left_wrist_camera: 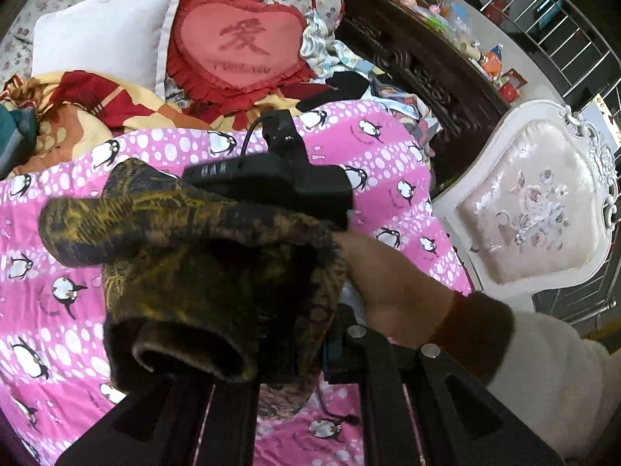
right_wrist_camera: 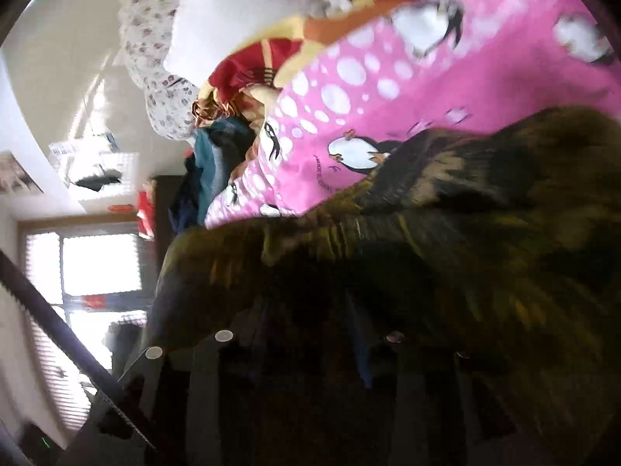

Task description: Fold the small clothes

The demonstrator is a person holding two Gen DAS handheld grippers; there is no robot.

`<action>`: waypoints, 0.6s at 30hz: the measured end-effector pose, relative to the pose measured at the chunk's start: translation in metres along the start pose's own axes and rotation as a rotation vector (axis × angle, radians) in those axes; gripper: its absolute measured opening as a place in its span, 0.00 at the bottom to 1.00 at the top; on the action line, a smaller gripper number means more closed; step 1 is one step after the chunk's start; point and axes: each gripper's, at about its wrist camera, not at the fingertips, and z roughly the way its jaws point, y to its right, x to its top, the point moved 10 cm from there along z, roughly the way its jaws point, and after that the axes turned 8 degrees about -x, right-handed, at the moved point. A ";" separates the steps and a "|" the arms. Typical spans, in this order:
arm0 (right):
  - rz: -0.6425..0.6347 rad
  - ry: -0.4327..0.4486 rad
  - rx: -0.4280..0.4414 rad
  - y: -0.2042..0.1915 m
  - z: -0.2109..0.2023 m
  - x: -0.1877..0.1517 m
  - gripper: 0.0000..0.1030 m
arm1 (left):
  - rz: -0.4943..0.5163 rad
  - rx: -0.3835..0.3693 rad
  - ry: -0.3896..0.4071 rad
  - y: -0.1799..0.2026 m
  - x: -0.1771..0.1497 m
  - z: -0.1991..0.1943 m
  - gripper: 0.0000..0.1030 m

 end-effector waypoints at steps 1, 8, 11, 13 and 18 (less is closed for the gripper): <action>0.039 0.022 0.019 0.005 -0.005 0.005 0.40 | 0.014 0.007 -0.004 0.003 0.001 0.005 0.08; 0.047 0.221 -0.014 0.039 -0.120 0.008 0.58 | 0.085 0.087 -0.069 0.022 0.002 0.073 0.09; 0.077 0.301 -0.056 0.062 -0.171 0.007 0.65 | 0.078 0.081 -0.136 0.033 -0.016 0.105 0.22; 0.059 0.320 -0.113 0.070 -0.192 0.003 0.65 | 0.082 0.071 -0.149 0.042 -0.025 0.112 0.39; -0.066 0.310 -0.192 0.058 -0.206 -0.009 0.66 | 0.163 0.013 -0.148 0.073 -0.039 0.093 0.70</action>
